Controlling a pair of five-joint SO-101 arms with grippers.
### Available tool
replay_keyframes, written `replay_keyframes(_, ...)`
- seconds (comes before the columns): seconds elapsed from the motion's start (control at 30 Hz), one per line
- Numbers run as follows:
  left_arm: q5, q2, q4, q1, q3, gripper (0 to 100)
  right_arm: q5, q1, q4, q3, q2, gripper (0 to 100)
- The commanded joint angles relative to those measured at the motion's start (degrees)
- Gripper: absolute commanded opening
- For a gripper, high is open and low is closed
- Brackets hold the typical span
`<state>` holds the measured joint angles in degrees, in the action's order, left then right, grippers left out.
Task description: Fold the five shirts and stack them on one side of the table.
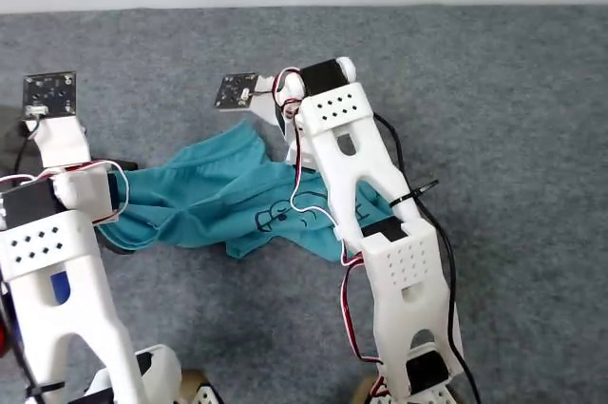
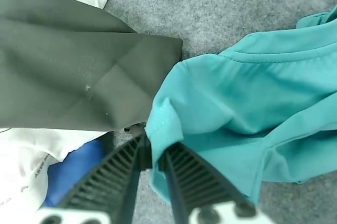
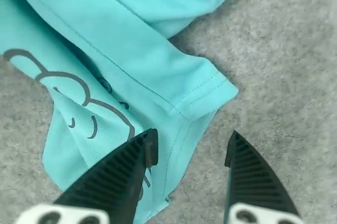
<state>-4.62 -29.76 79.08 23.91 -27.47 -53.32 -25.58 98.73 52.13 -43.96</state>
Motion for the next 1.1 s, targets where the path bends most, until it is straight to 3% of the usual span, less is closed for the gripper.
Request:
replay_keyframes(0.0, 0.4, -1.4, -1.1, -0.1, 0.3, 0, -0.8, -1.4, 0.4, 2.5, 0.0, 22.1)
replay_keyframes(0.83, 0.2, -1.8, -4.7, 0.2, -5.5, 0, -3.6, -1.3, -9.9, 2.7, -10.0, 21.8)
replay_keyframes(1.07, 0.4, -1.8, -4.7, -0.1, -5.1, 0, -3.6, -0.5, -9.9, 2.7, -8.3, 9.2)
